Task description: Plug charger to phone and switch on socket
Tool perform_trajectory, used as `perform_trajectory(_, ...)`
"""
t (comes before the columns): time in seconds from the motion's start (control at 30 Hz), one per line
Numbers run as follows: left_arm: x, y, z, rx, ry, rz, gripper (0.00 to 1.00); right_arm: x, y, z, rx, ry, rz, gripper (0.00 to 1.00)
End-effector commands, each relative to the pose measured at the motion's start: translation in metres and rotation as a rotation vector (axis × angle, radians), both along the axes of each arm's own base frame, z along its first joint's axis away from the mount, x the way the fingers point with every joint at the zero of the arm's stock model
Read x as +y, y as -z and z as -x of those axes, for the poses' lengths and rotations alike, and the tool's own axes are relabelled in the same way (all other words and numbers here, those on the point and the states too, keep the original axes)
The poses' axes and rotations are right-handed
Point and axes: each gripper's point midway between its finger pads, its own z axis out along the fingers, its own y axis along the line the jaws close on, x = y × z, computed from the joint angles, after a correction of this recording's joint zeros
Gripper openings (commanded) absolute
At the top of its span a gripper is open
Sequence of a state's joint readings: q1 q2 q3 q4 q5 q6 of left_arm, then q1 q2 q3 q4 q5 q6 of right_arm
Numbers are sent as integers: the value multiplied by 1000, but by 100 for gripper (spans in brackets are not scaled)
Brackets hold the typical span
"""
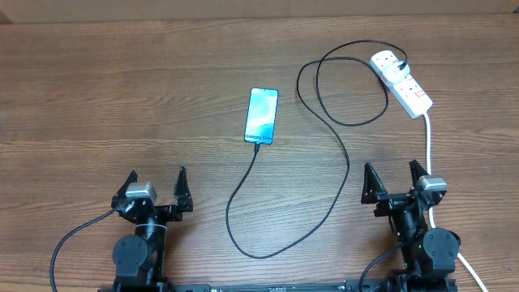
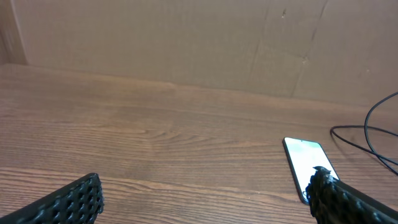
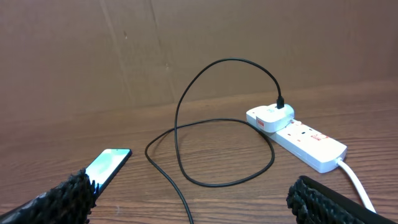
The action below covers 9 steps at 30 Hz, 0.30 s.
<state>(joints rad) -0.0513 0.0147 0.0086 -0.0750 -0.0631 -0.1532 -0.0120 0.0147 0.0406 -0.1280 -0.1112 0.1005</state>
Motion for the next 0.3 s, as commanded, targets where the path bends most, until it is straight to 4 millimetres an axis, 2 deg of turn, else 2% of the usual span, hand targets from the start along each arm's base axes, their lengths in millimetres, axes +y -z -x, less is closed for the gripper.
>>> perform_trajectory(0.0,0,-1,0,-9,5,-17,100,-1,1,0,-3,10,-4,100)
perform_trajectory(0.27,0,-1,0,-8,5,-17,100,-1,1,0,-3,10,-4,100)
